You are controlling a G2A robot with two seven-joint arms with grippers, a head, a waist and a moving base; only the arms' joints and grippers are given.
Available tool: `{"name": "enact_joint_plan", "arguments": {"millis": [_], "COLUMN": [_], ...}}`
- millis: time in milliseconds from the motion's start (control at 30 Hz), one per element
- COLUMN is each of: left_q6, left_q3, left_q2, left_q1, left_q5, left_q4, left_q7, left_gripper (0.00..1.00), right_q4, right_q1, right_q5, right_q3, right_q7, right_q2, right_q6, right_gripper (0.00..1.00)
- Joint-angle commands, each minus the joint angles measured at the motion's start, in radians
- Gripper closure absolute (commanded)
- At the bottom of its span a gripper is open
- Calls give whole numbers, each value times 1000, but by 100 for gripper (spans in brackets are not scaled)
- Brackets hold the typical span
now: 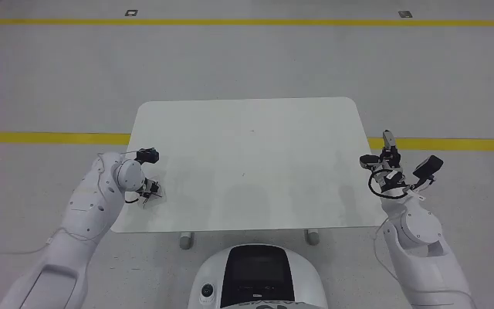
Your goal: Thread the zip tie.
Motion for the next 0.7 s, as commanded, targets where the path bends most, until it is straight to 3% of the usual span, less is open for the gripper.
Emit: {"name": "enact_joint_plan", "arguments": {"millis": [0, 333, 667], "left_q6": [0, 5, -8], "left_q3": [1, -3, 8], "left_q2": [1, 10, 13], "left_q1": [-1, 7, 9], "left_q5": [-2, -15, -28], "left_q4": [0, -17, -8], "left_q7": [2, 15, 51], "left_gripper": [89, 91, 91], "right_q4": [0, 0, 0], "right_q1": [0, 0, 0], "right_q5": [0, 0, 0], "right_q3": [0, 0, 0], "right_q7": [0, 0, 0], "right_q2": [0, 0, 0], "right_q6": [0, 0, 0], "right_gripper": [0, 0, 0]}}
